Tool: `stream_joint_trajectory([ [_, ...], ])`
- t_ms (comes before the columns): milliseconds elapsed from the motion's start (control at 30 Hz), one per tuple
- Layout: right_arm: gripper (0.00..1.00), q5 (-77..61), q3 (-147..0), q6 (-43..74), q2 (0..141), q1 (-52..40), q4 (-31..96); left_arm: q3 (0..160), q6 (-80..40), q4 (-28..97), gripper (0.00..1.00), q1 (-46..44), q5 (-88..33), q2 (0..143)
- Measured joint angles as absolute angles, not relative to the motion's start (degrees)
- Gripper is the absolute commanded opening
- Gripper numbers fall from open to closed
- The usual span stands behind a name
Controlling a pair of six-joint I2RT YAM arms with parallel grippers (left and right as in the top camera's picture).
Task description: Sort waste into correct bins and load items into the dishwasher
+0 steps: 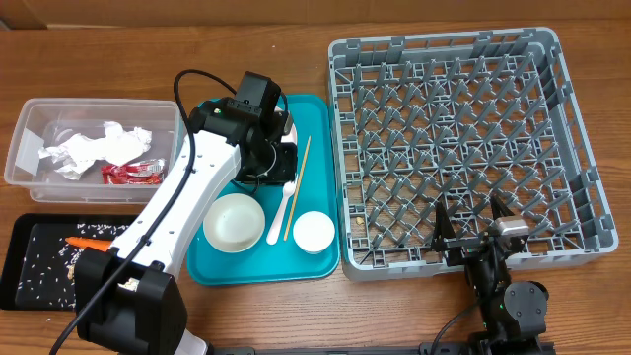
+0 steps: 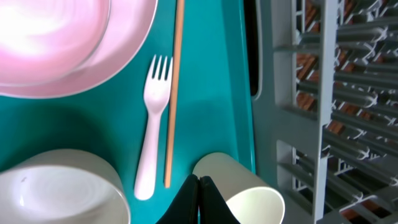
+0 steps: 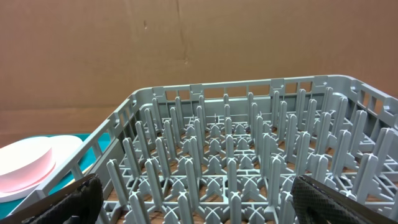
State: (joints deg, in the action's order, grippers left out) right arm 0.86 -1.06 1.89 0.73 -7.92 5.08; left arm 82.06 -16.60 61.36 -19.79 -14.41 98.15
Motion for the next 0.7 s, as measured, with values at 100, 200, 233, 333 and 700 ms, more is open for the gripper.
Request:
stream_joint_trajectory([
  [100, 1.00, 0.86, -1.06, 1.89, 0.73, -7.92, 5.10, 82.06, -16.60, 59.53, 0.04, -19.79, -14.39, 98.15],
  [200, 1.00, 0.89, -1.06, 1.89, 0.73, -7.90, 5.10, 82.06, -16.62, 58.17, 0.04, -19.79, -14.39, 98.15],
  [233, 1.00, 0.86, -1.06, 1.89, 0.73, -7.92, 5.13, 82.06, -16.69, 57.98, 0.04, -19.79, -14.39, 98.15],
  [333, 1.00, 0.89, -1.06, 1.87, 0.73, -7.92, 5.10, 82.04, -17.10, 57.06, 0.04, -19.79, -14.39, 98.15],
  [700, 1.00, -5.78, -1.10, 4.58, 0.73, -7.92, 6.57, 78.48, -18.52, 51.31, 0.04, -19.79, -14.39, 98.15],
])
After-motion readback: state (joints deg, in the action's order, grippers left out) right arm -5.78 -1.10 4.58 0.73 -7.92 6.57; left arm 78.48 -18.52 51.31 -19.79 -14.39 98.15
